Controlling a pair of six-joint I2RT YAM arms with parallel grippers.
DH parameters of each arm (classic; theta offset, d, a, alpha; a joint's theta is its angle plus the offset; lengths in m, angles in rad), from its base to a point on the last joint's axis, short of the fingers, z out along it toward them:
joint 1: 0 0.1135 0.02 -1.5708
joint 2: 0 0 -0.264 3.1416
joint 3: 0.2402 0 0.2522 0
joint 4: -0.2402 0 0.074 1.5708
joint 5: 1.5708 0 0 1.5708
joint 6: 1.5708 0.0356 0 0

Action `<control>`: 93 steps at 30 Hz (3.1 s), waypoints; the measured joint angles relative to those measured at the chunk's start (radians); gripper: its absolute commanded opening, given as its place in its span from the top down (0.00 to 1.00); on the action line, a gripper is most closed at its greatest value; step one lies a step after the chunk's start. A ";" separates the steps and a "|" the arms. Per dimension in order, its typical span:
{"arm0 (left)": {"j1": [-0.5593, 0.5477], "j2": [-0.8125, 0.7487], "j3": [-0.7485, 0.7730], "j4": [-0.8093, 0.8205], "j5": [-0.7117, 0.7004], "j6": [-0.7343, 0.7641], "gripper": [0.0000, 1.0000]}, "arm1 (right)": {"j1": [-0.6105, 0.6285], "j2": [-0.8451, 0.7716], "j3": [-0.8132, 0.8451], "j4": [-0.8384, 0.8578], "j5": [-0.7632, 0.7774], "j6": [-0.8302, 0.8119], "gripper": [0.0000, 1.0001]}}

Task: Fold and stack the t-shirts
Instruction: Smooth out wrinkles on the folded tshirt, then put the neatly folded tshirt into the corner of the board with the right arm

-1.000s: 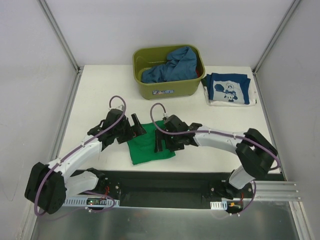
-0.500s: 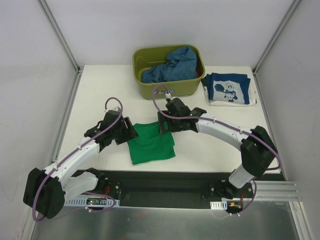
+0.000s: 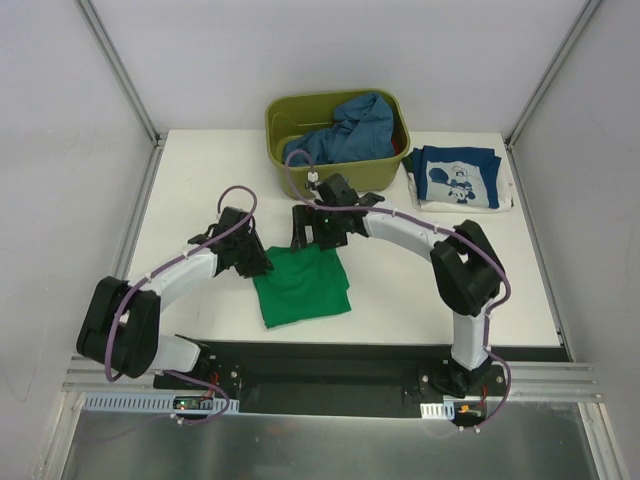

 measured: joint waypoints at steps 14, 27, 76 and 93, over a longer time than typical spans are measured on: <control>0.089 0.144 0.022 0.040 0.050 0.006 0.76 | -0.092 0.236 0.142 0.072 -0.130 0.059 0.03; 0.089 -0.348 0.039 0.010 0.106 0.049 0.01 | -0.015 -0.300 -0.001 -0.034 0.116 -0.093 0.03; 0.089 -0.683 -0.087 -0.267 -0.190 0.040 0.01 | 0.056 0.163 0.090 -0.262 0.229 -0.185 0.98; 0.089 -0.712 -0.087 -0.270 -0.217 0.033 0.01 | 0.107 -0.022 0.004 -0.307 0.877 -0.322 0.99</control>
